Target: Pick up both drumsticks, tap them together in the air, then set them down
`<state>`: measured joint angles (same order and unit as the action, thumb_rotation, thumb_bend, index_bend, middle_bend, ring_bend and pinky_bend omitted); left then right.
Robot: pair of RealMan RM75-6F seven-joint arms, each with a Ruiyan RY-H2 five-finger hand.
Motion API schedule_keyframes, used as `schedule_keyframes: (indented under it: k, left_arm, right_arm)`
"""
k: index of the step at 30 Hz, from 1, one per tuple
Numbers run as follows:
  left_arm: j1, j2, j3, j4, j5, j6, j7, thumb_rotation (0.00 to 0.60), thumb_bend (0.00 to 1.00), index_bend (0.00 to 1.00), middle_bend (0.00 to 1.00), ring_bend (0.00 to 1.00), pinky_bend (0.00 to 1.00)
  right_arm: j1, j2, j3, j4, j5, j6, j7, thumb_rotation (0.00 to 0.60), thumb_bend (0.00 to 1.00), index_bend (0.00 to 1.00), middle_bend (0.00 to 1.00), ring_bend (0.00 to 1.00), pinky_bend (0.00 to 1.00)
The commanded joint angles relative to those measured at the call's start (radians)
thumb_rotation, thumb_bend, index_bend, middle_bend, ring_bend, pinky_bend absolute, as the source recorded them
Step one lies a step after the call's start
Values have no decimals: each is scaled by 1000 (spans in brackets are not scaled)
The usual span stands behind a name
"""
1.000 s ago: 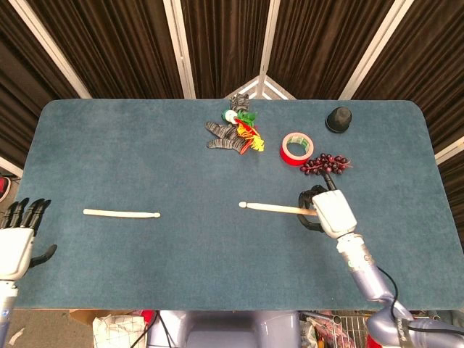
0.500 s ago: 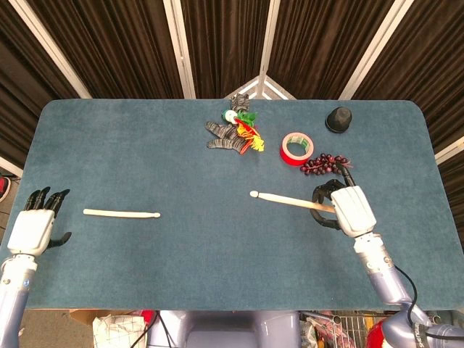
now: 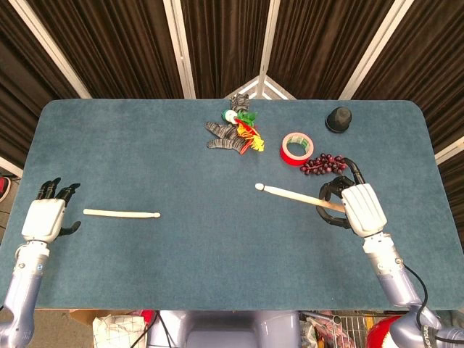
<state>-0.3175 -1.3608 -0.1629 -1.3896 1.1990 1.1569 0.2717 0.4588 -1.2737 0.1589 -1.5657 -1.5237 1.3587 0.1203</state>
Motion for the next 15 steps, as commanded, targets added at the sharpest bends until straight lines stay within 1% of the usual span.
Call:
schedule_keyframes:
  k: [1, 7, 15]
  left_arm:
    - [-21, -32, -4, 35, -10, -21, 1, 600, 320, 187, 257, 0, 0]
    - [-53, -79, 4, 86, -21, -55, 26, 600, 332, 250, 273, 0, 0]
    - [-76, -131, 19, 128, -36, -61, 94, 600, 343, 320, 313, 0, 0]
  right_arm:
    - [-2, 5, 0, -6, -5, 2, 3, 600, 430, 758, 611, 422, 0]
    - [-6, 15, 5, -16, -1, 3, -3, 600, 431, 763, 612, 422, 0]
    - [-11, 24, 14, -17, -2, 13, 13, 600, 430, 766, 616, 422, 0]
